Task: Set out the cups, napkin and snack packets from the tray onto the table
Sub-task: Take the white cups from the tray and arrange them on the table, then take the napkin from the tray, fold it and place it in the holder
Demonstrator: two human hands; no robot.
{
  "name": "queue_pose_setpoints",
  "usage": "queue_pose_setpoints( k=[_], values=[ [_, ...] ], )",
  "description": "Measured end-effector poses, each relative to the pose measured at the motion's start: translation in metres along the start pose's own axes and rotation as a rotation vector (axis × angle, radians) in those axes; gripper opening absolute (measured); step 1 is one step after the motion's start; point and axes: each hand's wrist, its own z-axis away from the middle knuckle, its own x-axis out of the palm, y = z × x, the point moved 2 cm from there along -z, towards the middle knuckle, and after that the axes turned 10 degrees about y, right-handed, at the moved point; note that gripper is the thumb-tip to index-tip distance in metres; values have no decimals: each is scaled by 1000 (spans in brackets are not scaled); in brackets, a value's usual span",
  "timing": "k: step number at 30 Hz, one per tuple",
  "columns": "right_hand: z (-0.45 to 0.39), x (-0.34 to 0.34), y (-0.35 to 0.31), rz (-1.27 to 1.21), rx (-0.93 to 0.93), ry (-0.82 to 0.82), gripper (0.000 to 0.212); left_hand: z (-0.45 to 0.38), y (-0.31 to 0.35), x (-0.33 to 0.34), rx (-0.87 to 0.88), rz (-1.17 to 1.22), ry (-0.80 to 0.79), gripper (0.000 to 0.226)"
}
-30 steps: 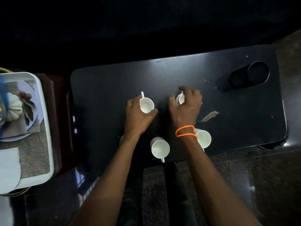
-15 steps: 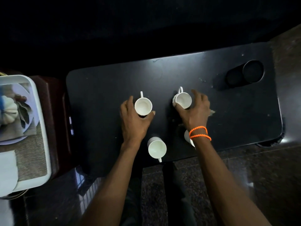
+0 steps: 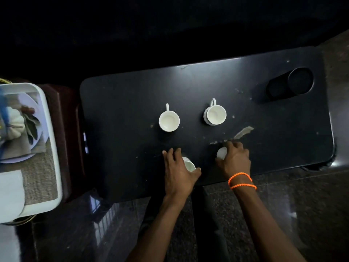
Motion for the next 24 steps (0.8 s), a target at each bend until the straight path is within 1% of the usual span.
queue_pose_setpoints(
  k=[7,10,12,14,15,17,19,22,24],
  values=[
    [6,1,-4,-12,-27,14,64,4,-5,5,15,-30,19,80],
    [11,-1,-8,38,-1,17,68,6,-7,6,19,-10,33,81],
    [16,-7,-15,100,-14,100,67,7,-7,3,17,28,28,89],
    [22,-15,-29,132,-88,227,62,6,-7,-5,0,89,29,94],
    [26,-19,-38,138,-137,279,57,5,-8,-12,-17,134,39,92],
    [38,-25,-62,137,-233,362,42,2,-10,-32,-69,251,104,80],
    [50,-29,-89,118,-324,420,33,-4,-16,-59,-129,366,222,63],
    [75,-30,-140,53,-509,420,29,-13,-34,-104,-219,511,385,47],
    [95,-23,-183,-3,-670,372,23,-18,-54,-136,-272,621,496,41]
  ],
)
